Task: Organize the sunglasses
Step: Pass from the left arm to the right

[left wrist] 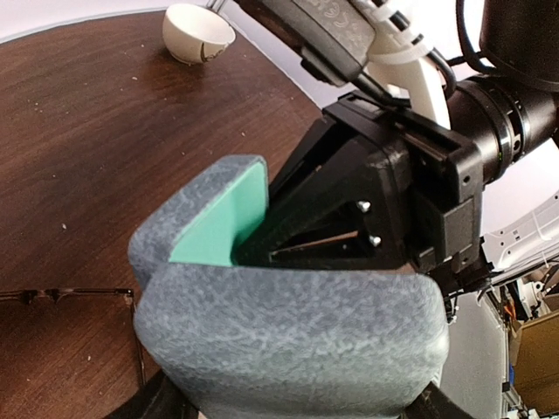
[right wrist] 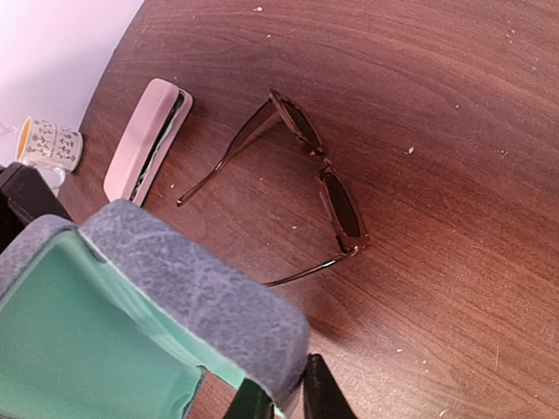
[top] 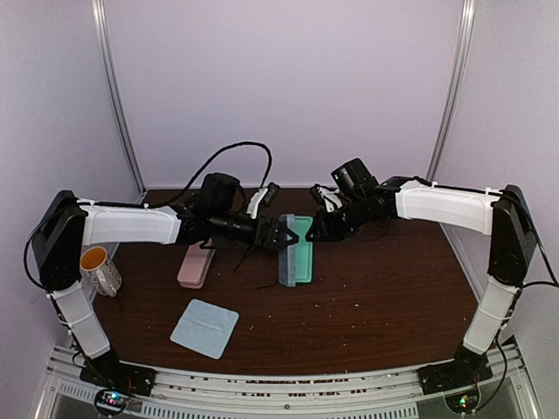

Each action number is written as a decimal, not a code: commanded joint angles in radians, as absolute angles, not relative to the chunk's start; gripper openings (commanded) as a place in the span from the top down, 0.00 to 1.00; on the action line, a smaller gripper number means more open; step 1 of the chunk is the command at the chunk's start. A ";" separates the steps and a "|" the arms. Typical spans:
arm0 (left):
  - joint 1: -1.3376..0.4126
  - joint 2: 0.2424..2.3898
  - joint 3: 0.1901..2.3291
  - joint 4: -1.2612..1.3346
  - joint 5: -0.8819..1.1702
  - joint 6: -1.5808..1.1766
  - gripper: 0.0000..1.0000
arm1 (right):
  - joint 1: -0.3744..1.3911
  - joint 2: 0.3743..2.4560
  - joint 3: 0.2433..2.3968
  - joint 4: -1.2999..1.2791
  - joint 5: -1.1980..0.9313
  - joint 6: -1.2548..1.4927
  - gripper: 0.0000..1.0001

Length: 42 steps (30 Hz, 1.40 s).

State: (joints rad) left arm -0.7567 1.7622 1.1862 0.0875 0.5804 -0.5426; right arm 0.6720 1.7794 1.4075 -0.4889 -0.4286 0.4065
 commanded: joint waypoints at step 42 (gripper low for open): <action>-0.761 1.717 1.176 0.102 0.467 -0.428 0.13 | 0.508 1.617 1.077 -0.479 -0.643 0.476 1.00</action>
